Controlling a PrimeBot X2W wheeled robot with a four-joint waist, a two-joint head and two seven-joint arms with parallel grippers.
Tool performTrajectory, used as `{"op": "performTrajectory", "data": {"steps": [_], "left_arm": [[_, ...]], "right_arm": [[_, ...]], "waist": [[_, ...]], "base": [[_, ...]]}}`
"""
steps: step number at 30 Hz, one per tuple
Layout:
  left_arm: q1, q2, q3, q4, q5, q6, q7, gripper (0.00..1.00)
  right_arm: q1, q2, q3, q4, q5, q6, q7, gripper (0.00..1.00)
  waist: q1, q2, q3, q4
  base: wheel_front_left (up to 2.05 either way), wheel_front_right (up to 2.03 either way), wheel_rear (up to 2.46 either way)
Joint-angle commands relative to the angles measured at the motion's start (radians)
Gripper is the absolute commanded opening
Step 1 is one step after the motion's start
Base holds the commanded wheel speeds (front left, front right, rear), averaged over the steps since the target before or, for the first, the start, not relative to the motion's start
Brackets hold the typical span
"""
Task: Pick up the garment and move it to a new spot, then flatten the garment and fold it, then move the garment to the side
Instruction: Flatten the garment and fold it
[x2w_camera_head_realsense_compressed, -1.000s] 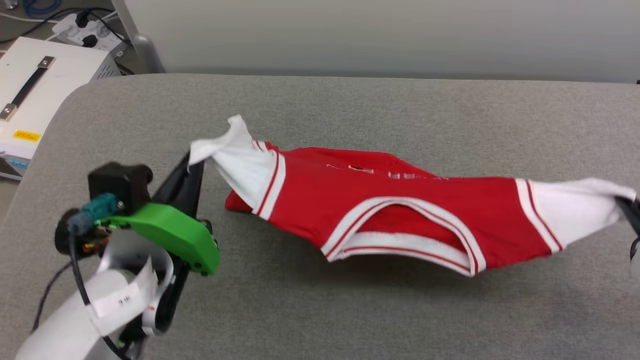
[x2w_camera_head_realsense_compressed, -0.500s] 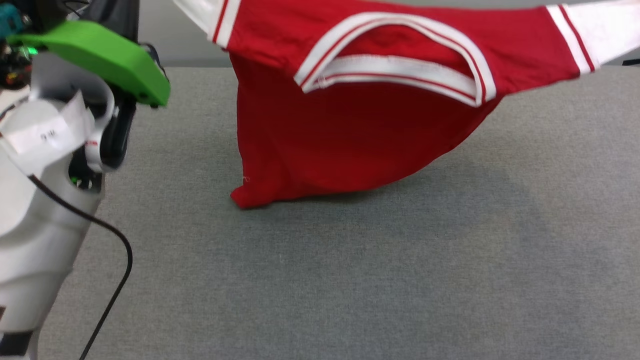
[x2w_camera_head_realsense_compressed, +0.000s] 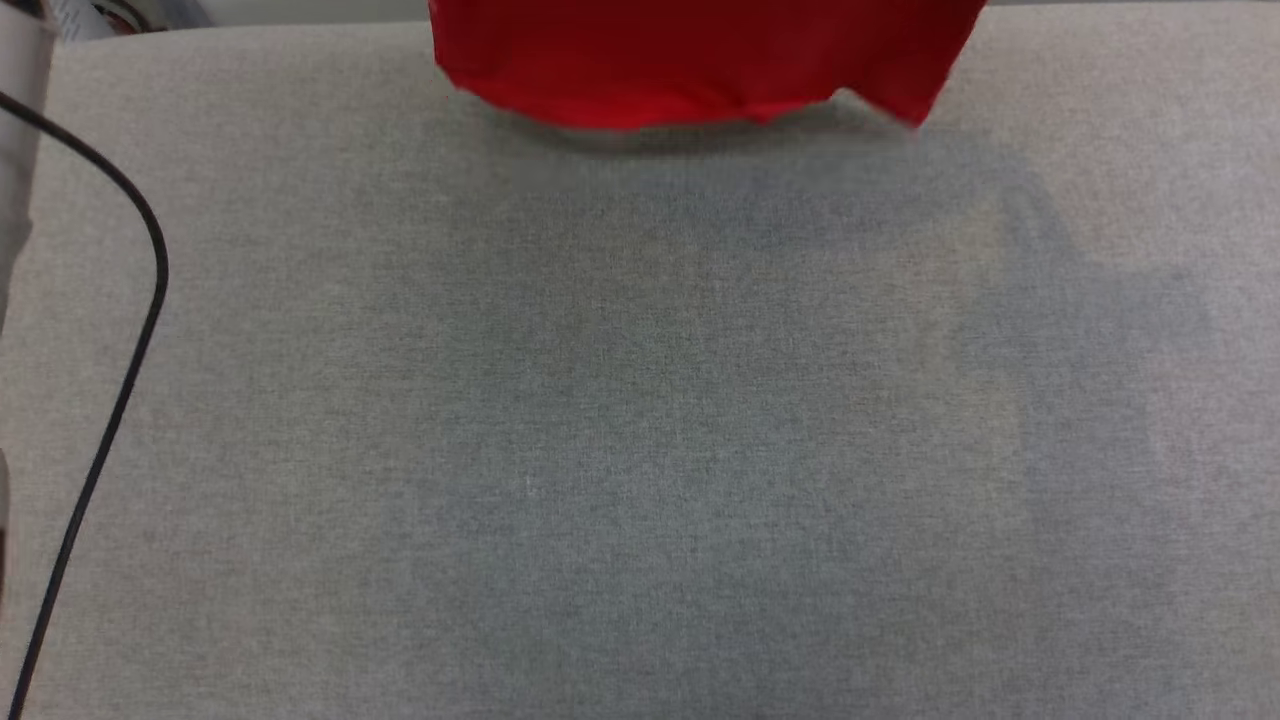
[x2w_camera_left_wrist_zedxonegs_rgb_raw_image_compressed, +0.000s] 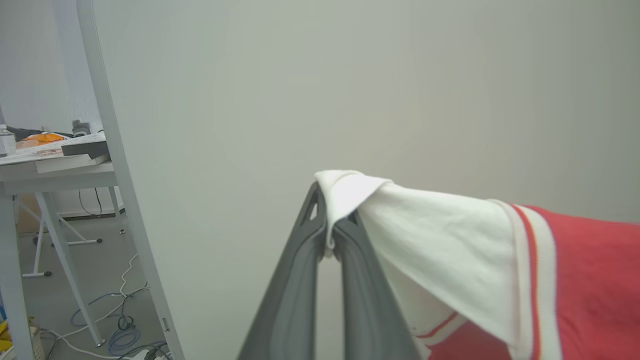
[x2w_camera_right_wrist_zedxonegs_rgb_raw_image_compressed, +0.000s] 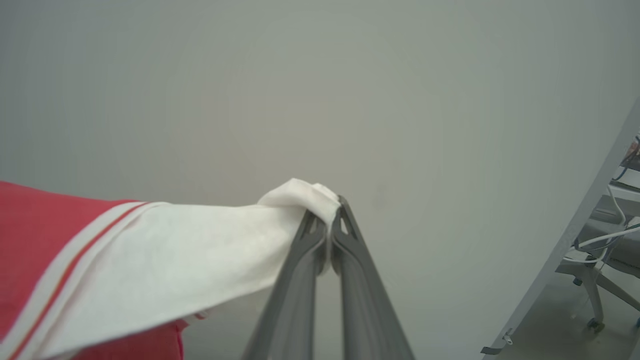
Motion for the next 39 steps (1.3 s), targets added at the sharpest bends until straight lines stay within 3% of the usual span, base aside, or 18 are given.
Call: {"op": "performTrajectory", "data": {"steps": [1, 4, 5, 9, 21, 31, 32, 39], "left_arm": [[-0.052, -0.005, -0.003, 0.026, 0.022, -0.012, -0.02, 0.0], [-0.131, -0.013, 0.002, 0.082, 0.034, -0.027, -0.058, 0.0], [-0.195, -0.012, 0.003, 0.14, 0.051, -0.039, -0.098, 0.0], [-0.248, -0.02, -0.01, 0.204, 0.064, -0.06, -0.118, 0.0], [-0.2, -0.097, -0.015, 0.405, 0.011, -0.122, -0.154, 0.0], [-0.027, -0.146, 0.041, 0.523, -0.093, -0.193, -0.198, 0.0], [0.062, -0.145, 0.034, 0.534, -0.094, -0.206, -0.206, 0.0], [0.276, -0.123, 0.064, 0.447, -0.088, -0.216, -0.21, 0.0]], "right_arm": [[-0.056, 0.005, 0.007, 0.034, -0.014, -0.001, -0.023, 0.0], [-0.151, 0.017, 0.018, 0.105, -0.025, -0.001, -0.066, 0.0], [-0.229, 0.042, 0.027, 0.181, -0.033, -0.001, -0.12, 0.0], [-0.301, 0.072, 0.052, 0.271, -0.027, -0.001, -0.168, 0.0], [-0.335, 0.144, 0.172, 0.514, 0.046, -0.001, -0.26, 0.0], [-0.175, 0.158, 0.265, 0.618, 0.197, -0.001, -0.332, 0.0], [-0.073, 0.15, 0.297, 0.608, 0.255, -0.001, -0.363, 0.0], [0.168, 0.099, 0.365, 0.513, 0.375, -0.001, -0.416, 0.0]], "waist": [[-0.0002, 0.0, 0.088, -0.016], [-0.0002, 0.0, 0.13, -0.02], [-0.0002, 0.0, 0.164, -0.026], [-0.0002, 0.0, 0.21, -0.021], [-0.0002, 0.0, 0.289, -0.003], [-0.0002, 0.0, 0.253, -0.001], [-0.0002, 0.0, 0.215, -0.002], [-0.0002, 0.0, 0.113, -0.003]], "base": [[0.0, 0.0, 0.0], [0.0, 0.0, 0.0], [0.0, 0.0, 0.0], [0.0, 0.0, 0.0], [0.0, 0.0, 0.0], [0.0, 0.0, 0.0], [0.0, 0.0, 0.0], [0.0, 0.0, 0.0]]}}
